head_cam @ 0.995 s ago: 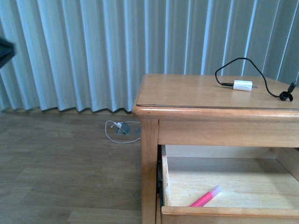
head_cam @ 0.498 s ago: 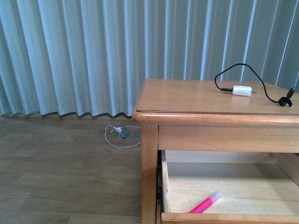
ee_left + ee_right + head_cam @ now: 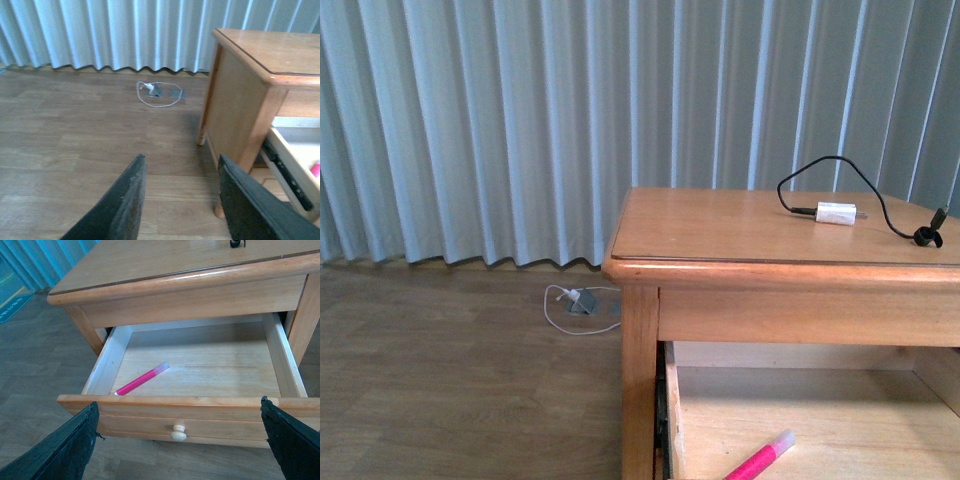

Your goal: Place pink marker in drawer with both arms

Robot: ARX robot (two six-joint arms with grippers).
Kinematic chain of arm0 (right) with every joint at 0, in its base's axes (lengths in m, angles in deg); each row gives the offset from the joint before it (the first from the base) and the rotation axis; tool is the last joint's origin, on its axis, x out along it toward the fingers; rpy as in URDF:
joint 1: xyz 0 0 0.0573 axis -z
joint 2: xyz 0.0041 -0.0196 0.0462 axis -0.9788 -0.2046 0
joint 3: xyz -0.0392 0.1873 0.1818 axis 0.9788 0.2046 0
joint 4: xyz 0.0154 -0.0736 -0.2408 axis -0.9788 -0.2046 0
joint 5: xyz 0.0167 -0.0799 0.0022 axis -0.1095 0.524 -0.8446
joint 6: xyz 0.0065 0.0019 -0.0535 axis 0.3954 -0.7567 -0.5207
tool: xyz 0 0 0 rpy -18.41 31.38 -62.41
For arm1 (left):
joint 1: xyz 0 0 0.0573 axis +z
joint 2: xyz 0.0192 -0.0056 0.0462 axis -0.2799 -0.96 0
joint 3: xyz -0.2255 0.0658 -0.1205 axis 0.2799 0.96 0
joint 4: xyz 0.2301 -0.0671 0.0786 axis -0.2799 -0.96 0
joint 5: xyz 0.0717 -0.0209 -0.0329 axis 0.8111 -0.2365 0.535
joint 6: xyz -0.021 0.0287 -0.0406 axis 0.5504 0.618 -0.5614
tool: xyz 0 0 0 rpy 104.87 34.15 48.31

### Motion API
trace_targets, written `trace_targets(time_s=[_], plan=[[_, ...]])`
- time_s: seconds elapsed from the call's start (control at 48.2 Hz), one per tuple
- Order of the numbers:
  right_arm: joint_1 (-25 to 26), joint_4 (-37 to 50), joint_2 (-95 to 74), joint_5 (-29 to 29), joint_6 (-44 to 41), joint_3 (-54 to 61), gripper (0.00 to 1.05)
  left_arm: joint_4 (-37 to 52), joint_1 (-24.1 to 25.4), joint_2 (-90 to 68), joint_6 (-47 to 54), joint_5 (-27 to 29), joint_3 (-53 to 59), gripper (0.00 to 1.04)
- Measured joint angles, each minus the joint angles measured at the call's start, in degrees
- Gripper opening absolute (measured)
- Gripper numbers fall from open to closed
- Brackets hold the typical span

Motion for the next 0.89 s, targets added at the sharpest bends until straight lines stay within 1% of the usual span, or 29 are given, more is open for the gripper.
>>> trace_targets(time_s=[0.041,0.083,0.228,0.456,0.518,0.539,0.643,0.891], plan=[[0.00,0.00,0.00,0.02,0.00,0.00,0.96,-0.07,2.58,0.79,0.24,-2.67,0.55,0.35],[0.00,0.00,0.00,0.00,0.00,0.00,0.96,-0.20,4.13,1.38,0.39,-3.30,0.94,0.28],[0.00,0.00,0.00,0.00,0.00,0.00,0.96,-0.63,5.14,3.28,0.44,-3.63,2.34,0.05],[0.04,0.00,0.00,0.00,0.00,0.00,0.96,-2.14,5.25,6.80,0.57,-3.69,4.37,0.04],[0.04,0.00,0.00,0.00,0.00,0.00,0.96,-9.16,5.25,12.61,0.59,-3.74,4.79,0.04],[0.04,0.00,0.00,0.00,0.00,0.00,0.96,-9.73,5.25,13.68,0.59,-3.74,4.98,0.04],[0.04,0.00,0.02,-0.04,0.00,0.00,0.96,-10.10,5.27,16.74,0.63,-3.76,6.08,0.04],[0.09,0.00,0.00,-0.02,0.00,-0.04,0.96,-10.10,5.27,17.46,0.63,-3.69,6.10,0.04]])
